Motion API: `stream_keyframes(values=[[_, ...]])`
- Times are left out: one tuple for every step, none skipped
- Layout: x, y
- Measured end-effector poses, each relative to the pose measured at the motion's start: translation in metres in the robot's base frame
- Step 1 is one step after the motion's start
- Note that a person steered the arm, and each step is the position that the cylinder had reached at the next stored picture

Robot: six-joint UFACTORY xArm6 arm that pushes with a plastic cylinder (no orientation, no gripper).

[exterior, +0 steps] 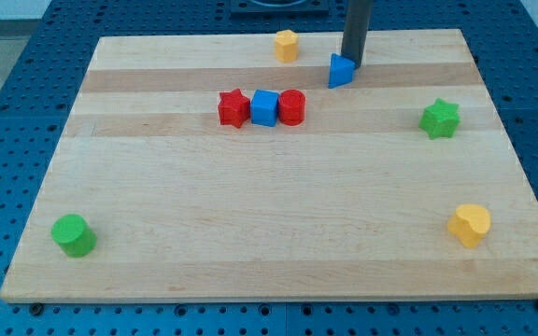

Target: Move the blue triangle to the right of the red circle

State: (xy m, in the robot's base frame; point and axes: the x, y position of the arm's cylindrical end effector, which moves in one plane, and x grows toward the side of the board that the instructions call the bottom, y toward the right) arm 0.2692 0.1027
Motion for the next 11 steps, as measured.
stream_keyframes(values=[[-0.002, -0.005], [0.003, -0.013], [0.015, -0.027], [0.034, -0.038], [0.047, -0.041], [0.05, -0.041], [0.057, -0.041], [0.067, -0.041], [0.073, -0.041], [0.075, -0.041], [0.075, -0.041]])
